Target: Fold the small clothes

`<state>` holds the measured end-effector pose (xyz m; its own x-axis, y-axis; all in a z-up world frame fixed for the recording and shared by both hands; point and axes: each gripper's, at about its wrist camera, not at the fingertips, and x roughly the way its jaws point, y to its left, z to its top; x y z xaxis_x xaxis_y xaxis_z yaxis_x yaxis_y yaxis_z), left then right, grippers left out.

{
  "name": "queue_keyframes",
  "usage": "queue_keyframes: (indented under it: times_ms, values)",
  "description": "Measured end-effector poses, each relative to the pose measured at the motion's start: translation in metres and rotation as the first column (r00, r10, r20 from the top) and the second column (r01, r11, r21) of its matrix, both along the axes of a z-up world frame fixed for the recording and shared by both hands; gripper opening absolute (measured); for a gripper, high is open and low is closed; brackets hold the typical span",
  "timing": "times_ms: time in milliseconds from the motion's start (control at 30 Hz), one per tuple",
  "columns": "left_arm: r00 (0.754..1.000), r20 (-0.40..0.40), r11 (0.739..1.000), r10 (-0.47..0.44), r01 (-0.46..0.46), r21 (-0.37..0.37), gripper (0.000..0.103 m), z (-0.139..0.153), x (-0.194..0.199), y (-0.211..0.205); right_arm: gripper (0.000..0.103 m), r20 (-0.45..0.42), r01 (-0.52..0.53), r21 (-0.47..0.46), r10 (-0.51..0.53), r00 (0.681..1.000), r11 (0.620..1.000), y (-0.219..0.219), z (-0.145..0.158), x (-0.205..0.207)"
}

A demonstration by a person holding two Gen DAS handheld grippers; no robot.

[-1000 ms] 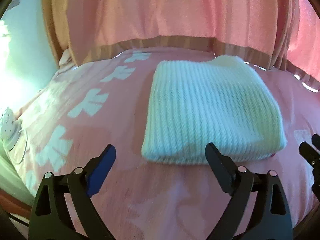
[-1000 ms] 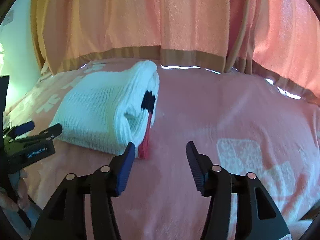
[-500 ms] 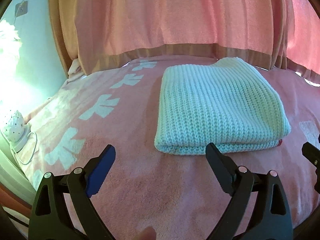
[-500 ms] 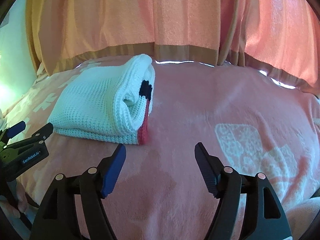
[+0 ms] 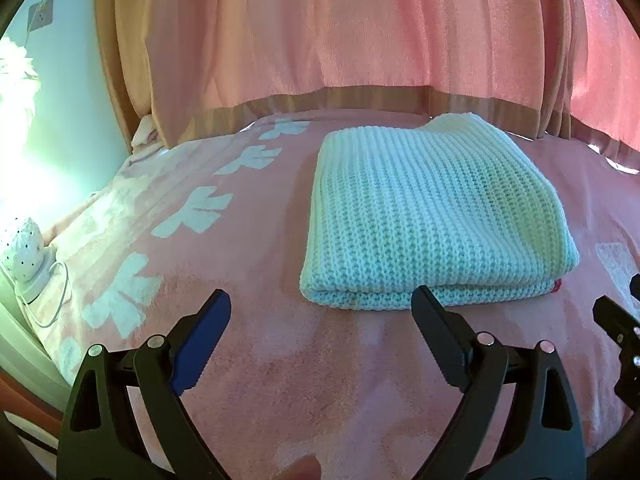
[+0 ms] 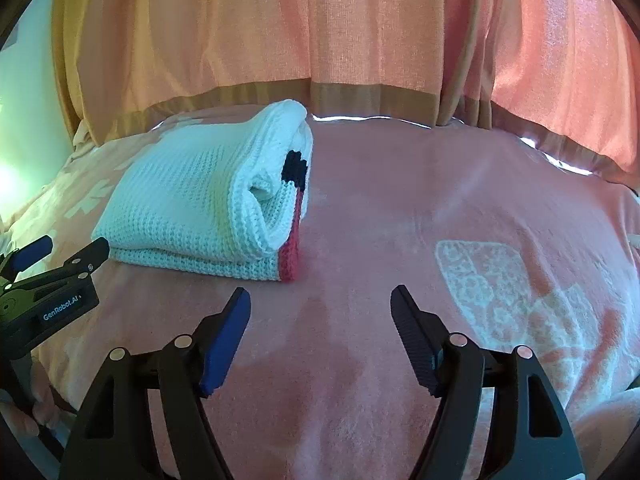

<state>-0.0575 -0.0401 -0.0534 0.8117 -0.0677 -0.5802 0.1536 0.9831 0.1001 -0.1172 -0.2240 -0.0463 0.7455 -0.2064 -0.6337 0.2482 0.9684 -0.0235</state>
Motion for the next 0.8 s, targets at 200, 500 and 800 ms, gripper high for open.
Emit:
queue_keyframes:
  times_ms: [200,500,800]
  values:
    - [1.000,-0.005,1.000,0.002,-0.002,0.004,0.089,-0.0008,-0.0008,-0.0006,0.070,0.000,-0.001,0.000,0.001,1.000,1.000,0.0020,-0.0004,0.0008]
    - [1.000,-0.003,1.000,0.003,-0.003,-0.001,0.089,0.0006,-0.0021,-0.0005,0.070,0.003,-0.006,-0.003,0.006,1.000,1.000,0.0068,-0.0012,0.0000]
    - [1.000,-0.021,1.000,0.020,-0.020,0.001,0.095,-0.0003,-0.0001,-0.0006,0.070,0.002,-0.004,-0.003,0.004,1.000,1.000,0.0102,-0.0023,0.0008]
